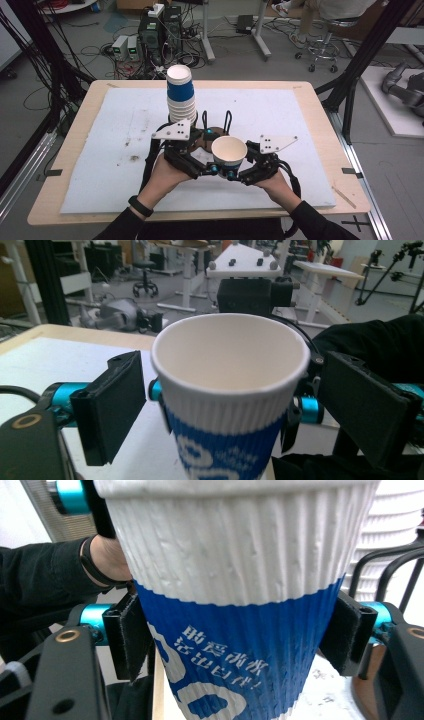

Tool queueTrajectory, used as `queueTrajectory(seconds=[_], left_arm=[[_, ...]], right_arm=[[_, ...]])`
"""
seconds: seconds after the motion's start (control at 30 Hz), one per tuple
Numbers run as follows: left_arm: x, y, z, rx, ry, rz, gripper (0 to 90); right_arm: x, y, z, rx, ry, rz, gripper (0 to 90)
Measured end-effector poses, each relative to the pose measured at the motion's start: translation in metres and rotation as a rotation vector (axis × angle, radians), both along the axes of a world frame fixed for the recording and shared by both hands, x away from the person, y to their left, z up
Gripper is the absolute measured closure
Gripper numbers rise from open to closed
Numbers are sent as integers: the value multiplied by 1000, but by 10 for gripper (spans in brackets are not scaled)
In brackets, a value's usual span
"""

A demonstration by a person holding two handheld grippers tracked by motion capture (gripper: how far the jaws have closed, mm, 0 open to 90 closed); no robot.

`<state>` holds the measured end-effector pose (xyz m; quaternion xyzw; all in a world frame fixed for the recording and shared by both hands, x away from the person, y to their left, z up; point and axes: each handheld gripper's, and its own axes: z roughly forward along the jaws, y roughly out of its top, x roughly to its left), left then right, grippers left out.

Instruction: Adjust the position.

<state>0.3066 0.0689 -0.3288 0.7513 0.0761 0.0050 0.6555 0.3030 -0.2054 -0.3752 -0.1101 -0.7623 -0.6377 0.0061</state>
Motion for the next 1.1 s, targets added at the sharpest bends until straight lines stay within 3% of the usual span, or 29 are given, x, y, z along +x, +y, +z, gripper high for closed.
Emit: queueTrajectory(seconds=[0.13, 0.37, 0.77, 1.1], left_arm=[[0, 11, -1, -28, -10, 26, 106], [0, 16, -7, -36, -17, 49, 103], [0, -6, -28, 7, 17, 13, 103], [-2, -22, -44, 15, 51, 8, 103]], right_arm=[[2, -5, 4, 13, -4, -11, 260], [5, -12, 11, 32, -11, -23, 260], [4, -15, 17, 57, -16, -19, 260], [2, -14, 18, 66, -8, -15, 260]])
